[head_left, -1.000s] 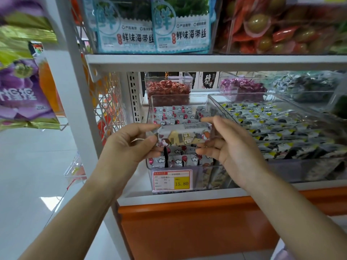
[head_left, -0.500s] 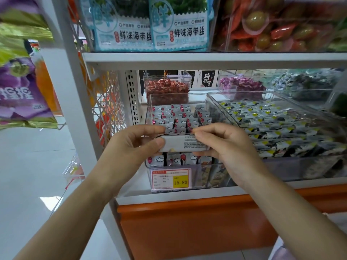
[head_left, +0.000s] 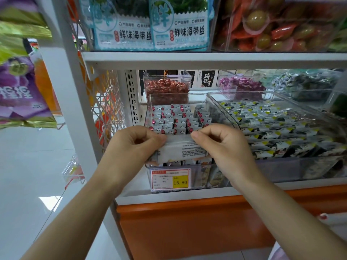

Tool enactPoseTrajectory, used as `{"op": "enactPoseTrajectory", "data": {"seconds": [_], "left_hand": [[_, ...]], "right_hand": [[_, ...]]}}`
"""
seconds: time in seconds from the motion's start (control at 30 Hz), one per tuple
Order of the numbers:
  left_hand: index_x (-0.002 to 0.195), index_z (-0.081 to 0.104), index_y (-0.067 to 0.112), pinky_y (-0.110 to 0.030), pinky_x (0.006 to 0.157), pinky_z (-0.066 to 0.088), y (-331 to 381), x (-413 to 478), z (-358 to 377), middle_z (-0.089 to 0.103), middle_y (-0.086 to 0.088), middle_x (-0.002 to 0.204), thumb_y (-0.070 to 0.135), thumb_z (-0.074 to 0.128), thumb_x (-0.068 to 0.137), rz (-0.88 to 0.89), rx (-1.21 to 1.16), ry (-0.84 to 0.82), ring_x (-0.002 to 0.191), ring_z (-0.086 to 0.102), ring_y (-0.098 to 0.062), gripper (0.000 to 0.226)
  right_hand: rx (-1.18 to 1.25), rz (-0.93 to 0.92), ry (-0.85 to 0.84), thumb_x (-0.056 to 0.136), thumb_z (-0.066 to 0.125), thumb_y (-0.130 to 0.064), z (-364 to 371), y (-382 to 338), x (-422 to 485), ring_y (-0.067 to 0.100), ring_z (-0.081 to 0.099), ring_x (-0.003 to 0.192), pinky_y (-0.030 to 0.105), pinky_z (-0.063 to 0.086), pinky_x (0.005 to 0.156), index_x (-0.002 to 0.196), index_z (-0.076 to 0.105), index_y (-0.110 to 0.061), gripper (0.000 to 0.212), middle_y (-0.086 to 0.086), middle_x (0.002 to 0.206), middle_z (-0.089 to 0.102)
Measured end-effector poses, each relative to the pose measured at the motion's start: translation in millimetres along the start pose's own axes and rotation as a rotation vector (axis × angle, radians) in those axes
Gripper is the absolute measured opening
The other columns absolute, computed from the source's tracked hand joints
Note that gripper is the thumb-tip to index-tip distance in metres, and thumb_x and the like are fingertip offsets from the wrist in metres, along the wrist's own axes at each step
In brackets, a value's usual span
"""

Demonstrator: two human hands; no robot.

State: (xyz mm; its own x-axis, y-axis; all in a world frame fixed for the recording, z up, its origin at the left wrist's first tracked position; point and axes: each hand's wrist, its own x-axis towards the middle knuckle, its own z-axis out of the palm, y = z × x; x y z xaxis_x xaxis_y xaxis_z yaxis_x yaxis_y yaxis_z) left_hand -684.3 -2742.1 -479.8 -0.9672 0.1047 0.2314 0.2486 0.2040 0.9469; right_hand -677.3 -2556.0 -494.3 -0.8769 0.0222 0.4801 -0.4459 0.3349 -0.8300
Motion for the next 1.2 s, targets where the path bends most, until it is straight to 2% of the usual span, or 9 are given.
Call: {"op": "enactPoseTrajectory", "data": {"seconds": [0.23, 0.33, 0.4, 0.63, 0.73, 0.87, 0.97, 1.1, 1.2], "left_hand": [[0.074, 0.072, 0.005, -0.026, 0.054, 0.057, -2, 3, -4, 0.072, -0.006, 0.067, 0.018, 0.063, 0.083, 0.017, 0.042, 0.034, 0.059, 0.068, -0.023, 0.017], [0.075, 0.071, 0.005, -0.029, 0.055, 0.058, -2, 3, -4, 0.072, -0.006, 0.068, 0.018, 0.062, 0.084, 0.034, 0.061, 0.039, 0.058, 0.068, -0.025, 0.018], [0.074, 0.071, 0.006, -0.026, 0.053, 0.057, -2, 2, -3, 0.071, -0.005, 0.068, 0.02, 0.061, 0.083, 0.046, 0.061, 0.041, 0.056, 0.068, -0.022, 0.019], [0.095, 0.07, 0.027, -0.024, 0.076, 0.054, -4, 1, -1, 0.071, 0.006, 0.09, 0.049, 0.064, 0.062, 0.066, 0.154, -0.054, 0.085, 0.066, -0.008, 0.04], [0.106, 0.067, 0.031, -0.009, 0.067, 0.049, -6, 2, 0, 0.069, 0.013, 0.094, 0.041, 0.068, 0.07, 0.133, 0.258, -0.012, 0.085, 0.064, 0.001, 0.038], [0.105, 0.069, 0.022, -0.01, 0.061, 0.05, -7, 4, 0, 0.07, 0.012, 0.083, 0.028, 0.063, 0.082, 0.168, 0.235, 0.121, 0.073, 0.067, -0.001, 0.024], [0.12, 0.062, 0.02, -0.016, 0.064, 0.05, -5, 4, 7, 0.068, 0.011, 0.092, 0.034, 0.055, 0.087, 0.216, 0.353, 0.193, 0.072, 0.066, -0.004, 0.036], [0.139, 0.037, 0.017, -0.029, 0.088, 0.048, 3, 23, 31, 0.054, -0.002, 0.13, 0.036, 0.045, 0.094, 0.301, 0.583, 0.059, 0.107, 0.057, -0.013, 0.049], [0.148, 0.01, 0.009, -0.036, 0.112, 0.019, 0, 61, 53, 0.02, -0.012, 0.154, 0.038, 0.038, 0.098, 0.185, 0.795, -0.108, 0.14, 0.019, -0.025, 0.064]], "right_hand": [[0.092, 0.047, -0.031, 0.086, 0.064, -0.018, 0, 2, 0, 0.003, 0.064, 0.067, 0.016, 0.051, 0.06, 0.072, 0.069, -0.019, 0.014, -0.008, 0.067, 0.068], [0.171, 0.14, -0.033, 0.084, 0.065, -0.021, -1, 4, 2, 0.024, 0.068, 0.08, 0.048, 0.057, 0.073, 0.074, 0.071, -0.015, 0.013, 0.006, 0.077, 0.071], [0.192, 0.174, -0.021, 0.084, 0.066, -0.022, -1, 5, 2, 0.03, 0.067, 0.083, 0.054, 0.054, 0.078, 0.075, 0.071, -0.012, 0.015, 0.01, 0.08, 0.07], [0.288, 0.223, 0.077, 0.088, 0.061, -0.014, -2, 9, 3, 0.019, 0.069, 0.063, 0.028, 0.056, 0.05, 0.078, 0.065, 0.005, 0.023, 0.008, 0.07, 0.069], [0.381, 0.241, 0.043, 0.081, 0.065, -0.021, -6, 11, 6, 0.019, 0.071, 0.075, 0.026, 0.057, 0.06, 0.083, 0.071, -0.007, 0.015, 0.009, 0.082, 0.072], [0.478, 0.249, -0.119, 0.066, 0.072, -0.018, -8, 11, 9, 0.022, 0.071, 0.086, 0.029, 0.057, 0.079, 0.11, 0.066, -0.018, 0.045, 0.009, 0.1, 0.07], [0.344, 0.209, -0.072, 0.072, 0.07, -0.016, -9, 6, 12, 0.019, 0.072, 0.078, 0.024, 0.058, 0.069, 0.11, 0.064, -0.018, 0.038, 0.01, 0.1, 0.067], [-0.013, 0.049, 0.184, 0.084, 0.067, -0.015, -17, -1, 39, 0.012, 0.069, 0.068, 0.023, 0.058, 0.059, 0.095, 0.064, -0.017, 0.012, 0.004, 0.091, 0.068], [-0.19, -0.011, 0.277, 0.084, 0.067, -0.017, -26, -2, 70, 0.023, 0.067, 0.076, 0.04, 0.057, 0.071, 0.093, 0.062, -0.009, 0.013, 0.007, 0.087, 0.066]]}}
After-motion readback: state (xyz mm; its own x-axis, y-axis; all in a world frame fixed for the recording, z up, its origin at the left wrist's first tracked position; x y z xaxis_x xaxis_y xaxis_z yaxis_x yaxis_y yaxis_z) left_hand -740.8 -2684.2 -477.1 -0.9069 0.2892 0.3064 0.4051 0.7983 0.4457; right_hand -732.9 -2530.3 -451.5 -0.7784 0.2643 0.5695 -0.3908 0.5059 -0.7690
